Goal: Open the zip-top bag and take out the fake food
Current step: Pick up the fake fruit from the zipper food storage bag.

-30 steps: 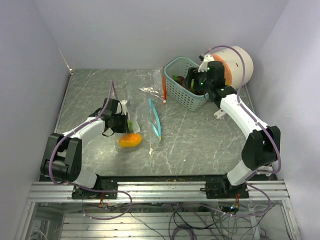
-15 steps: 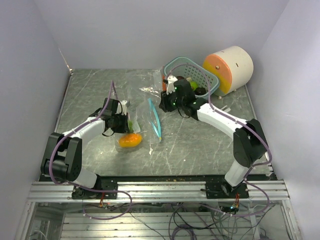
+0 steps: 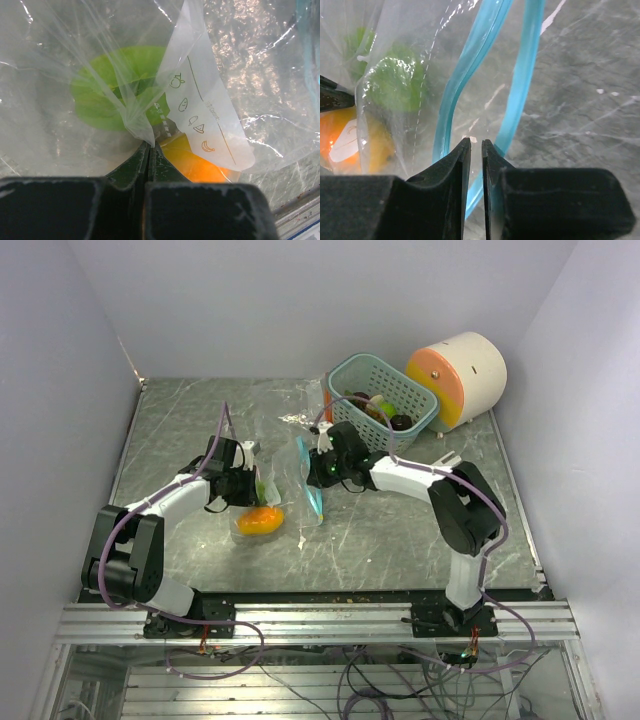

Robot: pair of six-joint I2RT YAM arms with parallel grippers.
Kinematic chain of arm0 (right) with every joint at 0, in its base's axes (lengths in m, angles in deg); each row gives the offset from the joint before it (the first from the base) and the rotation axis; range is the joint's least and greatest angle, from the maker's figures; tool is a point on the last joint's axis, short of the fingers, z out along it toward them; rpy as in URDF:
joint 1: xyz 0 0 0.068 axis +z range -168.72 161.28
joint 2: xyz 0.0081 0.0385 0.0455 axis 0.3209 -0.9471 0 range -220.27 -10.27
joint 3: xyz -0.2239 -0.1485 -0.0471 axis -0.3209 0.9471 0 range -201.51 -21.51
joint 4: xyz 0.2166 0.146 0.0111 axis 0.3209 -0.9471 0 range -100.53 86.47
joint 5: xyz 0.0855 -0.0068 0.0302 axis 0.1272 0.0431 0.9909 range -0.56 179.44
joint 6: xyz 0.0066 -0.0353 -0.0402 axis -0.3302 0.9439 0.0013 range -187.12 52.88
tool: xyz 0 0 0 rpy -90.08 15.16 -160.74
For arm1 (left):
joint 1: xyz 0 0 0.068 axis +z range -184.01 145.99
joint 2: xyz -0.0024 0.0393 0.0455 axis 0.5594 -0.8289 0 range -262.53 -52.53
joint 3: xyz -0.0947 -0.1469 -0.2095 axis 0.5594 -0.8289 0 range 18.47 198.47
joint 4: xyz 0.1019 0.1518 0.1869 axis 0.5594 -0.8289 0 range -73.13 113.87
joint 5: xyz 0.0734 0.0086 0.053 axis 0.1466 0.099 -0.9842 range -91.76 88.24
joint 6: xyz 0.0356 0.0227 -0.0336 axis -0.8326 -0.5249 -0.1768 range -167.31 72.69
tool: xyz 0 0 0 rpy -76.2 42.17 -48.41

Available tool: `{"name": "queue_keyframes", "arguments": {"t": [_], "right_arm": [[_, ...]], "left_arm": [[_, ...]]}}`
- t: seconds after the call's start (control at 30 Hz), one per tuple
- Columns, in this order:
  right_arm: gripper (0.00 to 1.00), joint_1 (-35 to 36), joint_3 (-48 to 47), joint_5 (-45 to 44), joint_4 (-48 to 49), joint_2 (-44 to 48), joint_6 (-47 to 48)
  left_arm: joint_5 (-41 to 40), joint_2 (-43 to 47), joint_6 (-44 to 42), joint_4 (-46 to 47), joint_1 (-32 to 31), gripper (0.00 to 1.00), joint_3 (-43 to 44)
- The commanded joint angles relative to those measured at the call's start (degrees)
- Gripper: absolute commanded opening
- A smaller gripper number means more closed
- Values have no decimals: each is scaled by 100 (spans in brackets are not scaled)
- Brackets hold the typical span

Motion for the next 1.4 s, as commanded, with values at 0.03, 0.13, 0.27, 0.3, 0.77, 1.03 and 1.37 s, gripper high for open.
{"name": "queue_keyframes", "arguments": {"t": [0.03,0.13,0.27,0.3,0.77,1.03,1.37], "right_arm": [[15,71,-184,302,378,-388,-221],[15,71,-220,347,455,-521,-242],[15,70,-289,337,437,-645,-225],[15,72,-299,370,460,-645,-239],[16,68,-12,1183,1261,-1159,-823],[17,67,-90,1209,1233,-1175,-798],[41,69,-13,1284,1598,-928,-778]], "left_arm": [[81,15,-42,-53,-32,7,109],[53,42,-44,-63,-36,7,99],[36,72,-41,-61,-36,7,94],[45,77,-40,-51,-30,7,96],[-96,821,-47,-736,-370,7,1241],[-559,661,-219,-771,-530,7,996],[-897,505,-106,-766,-530,7,740]]}}
